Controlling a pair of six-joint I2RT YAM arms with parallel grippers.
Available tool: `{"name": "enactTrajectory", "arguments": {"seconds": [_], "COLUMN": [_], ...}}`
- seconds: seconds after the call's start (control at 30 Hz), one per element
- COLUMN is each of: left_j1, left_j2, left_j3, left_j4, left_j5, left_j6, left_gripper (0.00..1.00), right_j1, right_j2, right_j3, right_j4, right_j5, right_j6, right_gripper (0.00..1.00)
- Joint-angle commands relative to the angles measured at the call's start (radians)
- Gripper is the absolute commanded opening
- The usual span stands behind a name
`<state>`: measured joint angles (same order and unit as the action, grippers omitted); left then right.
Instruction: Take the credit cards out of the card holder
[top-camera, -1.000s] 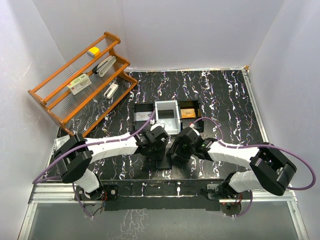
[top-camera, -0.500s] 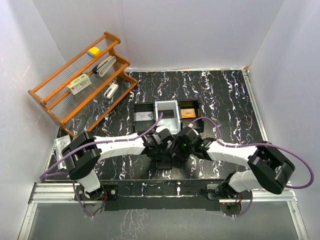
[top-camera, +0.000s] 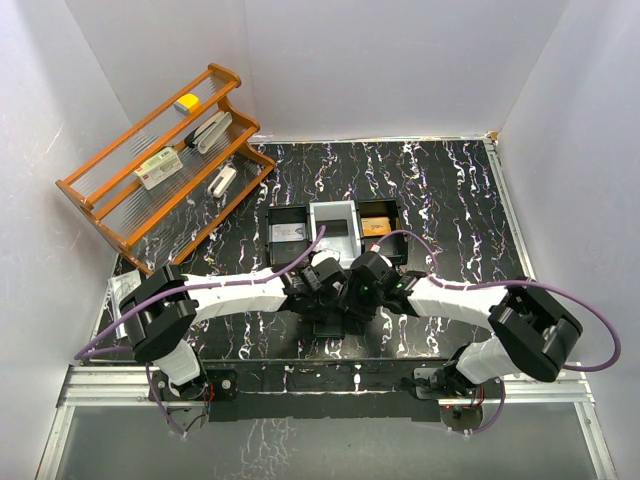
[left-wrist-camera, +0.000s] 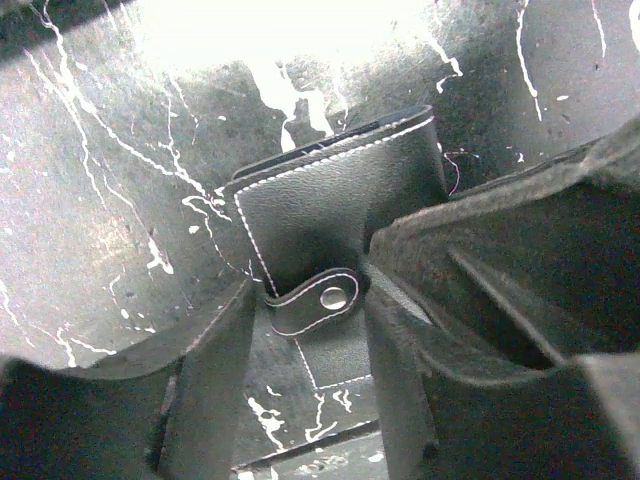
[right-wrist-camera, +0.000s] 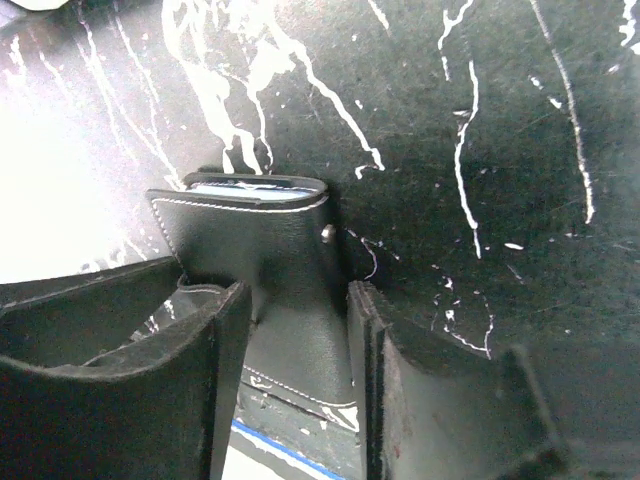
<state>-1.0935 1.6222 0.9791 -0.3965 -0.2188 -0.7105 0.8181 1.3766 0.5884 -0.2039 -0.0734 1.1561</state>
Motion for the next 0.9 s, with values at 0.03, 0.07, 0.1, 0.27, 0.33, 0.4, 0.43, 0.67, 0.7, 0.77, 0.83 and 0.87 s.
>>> {"name": "enactTrajectory", "arguments": {"seconds": [0.03, 0.07, 0.1, 0.27, 0.33, 0.4, 0.43, 0.67, 0.7, 0.77, 0.83, 0.87], "left_j1": [-0.006, -0.006, -0.006, -0.008, -0.012, -0.017, -0.022, -0.032, -0.033, -0.032, -0.032, -0.032], "left_j2": [-0.05, -0.054, -0.057, -0.037, -0.019, -0.007, -0.002, 0.046, 0.05, 0.055, 0.06, 0.065], "left_j3": [0.004, 0.007, 0.01, 0.052, 0.068, 0.082, 0.087, 0.105, 0.103, 0.1, 0.097, 0.096], "left_j4": [-0.057, -0.068, -0.073, -0.083, -0.087, -0.08, -0.076, -0.087, -0.089, -0.094, -0.094, -0.093], "left_j5": [-0.066, -0.084, -0.091, -0.102, -0.109, -0.109, -0.108, -0.094, -0.098, -0.103, -0.103, -0.101], "left_j6": [-0.006, -0.008, -0.007, 0.025, 0.037, 0.05, 0.056, 0.096, 0.097, 0.104, 0.114, 0.119], "left_gripper": [0.59, 0.63, 0.64, 0.61, 0.57, 0.56, 0.56, 0.43, 0.4, 0.36, 0.34, 0.35], "right_j1": [0.003, 0.003, 0.003, 0.003, 0.003, 0.003, 0.001, -0.006, -0.008, -0.012, -0.014, -0.016], "right_j2": [0.038, 0.037, 0.035, 0.015, 0.006, -0.001, -0.003, -0.005, -0.006, -0.009, -0.011, -0.01], "right_j3": [0.039, 0.037, 0.033, 0.004, -0.009, -0.022, -0.027, -0.047, -0.051, -0.056, -0.059, -0.06], "right_j4": [-0.111, -0.105, -0.095, -0.02, 0.005, 0.034, 0.045, 0.09, 0.096, 0.102, 0.104, 0.104], "right_j5": [0.094, 0.09, 0.085, 0.037, 0.027, 0.014, 0.009, -0.025, -0.029, -0.033, -0.036, -0.037], "right_j6": [-0.066, -0.068, -0.07, -0.052, -0.037, -0.028, -0.023, -0.002, 0.001, 0.006, 0.009, 0.008], "right_gripper": [0.32, 0.26, 0.25, 0.23, 0.21, 0.18, 0.18, 0.14, 0.14, 0.13, 0.13, 0.13]}}
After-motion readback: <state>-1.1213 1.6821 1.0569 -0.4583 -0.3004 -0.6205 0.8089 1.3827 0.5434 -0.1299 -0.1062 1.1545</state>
